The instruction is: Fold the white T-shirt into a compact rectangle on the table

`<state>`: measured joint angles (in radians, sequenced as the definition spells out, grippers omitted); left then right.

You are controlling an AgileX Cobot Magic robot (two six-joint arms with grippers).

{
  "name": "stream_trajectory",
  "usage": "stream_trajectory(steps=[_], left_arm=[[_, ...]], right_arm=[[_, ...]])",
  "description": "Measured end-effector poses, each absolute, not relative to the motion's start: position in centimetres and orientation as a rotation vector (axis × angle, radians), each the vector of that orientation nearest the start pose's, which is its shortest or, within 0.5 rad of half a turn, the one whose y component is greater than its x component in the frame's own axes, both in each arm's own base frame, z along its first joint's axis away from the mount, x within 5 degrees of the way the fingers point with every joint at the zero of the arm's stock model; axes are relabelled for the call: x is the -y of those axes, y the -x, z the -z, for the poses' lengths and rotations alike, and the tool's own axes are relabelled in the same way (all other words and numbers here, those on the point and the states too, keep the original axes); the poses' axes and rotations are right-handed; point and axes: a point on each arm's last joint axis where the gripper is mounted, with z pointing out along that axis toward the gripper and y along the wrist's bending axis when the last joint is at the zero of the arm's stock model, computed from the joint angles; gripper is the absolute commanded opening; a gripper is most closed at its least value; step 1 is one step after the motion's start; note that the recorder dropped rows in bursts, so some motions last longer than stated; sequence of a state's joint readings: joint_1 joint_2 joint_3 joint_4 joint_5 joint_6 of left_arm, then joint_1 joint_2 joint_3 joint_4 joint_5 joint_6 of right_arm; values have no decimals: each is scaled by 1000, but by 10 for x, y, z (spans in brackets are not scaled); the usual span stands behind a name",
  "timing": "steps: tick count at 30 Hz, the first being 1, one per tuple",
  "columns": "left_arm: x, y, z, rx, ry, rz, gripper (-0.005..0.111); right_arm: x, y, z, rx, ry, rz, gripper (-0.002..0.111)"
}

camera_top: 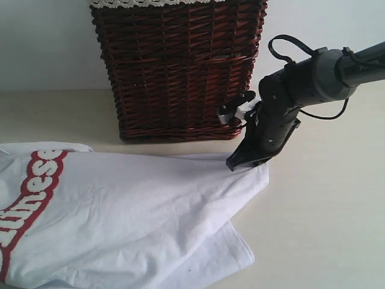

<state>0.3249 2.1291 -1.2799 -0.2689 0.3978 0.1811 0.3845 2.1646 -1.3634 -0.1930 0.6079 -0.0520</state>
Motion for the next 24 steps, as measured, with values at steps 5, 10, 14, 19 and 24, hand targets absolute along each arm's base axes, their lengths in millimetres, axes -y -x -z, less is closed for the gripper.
stream_trajectory(steps=[5, 10, 14, 19, 24], left_arm=[[-123, -402, -113, -2667, 500, 128, 0], [-110, -410, -151, -2636, 330, 218, 0], [-91, -408, -196, -2543, 121, 235, 0], [-58, -390, -246, -2437, -141, 265, 1], [4, -348, -251, -2463, -555, 405, 30]], right_arm=[[-142, -390, -102, -2766, 830, 143, 0], [-140, -386, -109, -2788, 839, 126, 0], [-139, -380, -136, -2772, 787, 80, 2], [-139, -374, -196, -2644, 699, 4, 19], [-137, -349, -242, -2645, 717, -108, 32]])
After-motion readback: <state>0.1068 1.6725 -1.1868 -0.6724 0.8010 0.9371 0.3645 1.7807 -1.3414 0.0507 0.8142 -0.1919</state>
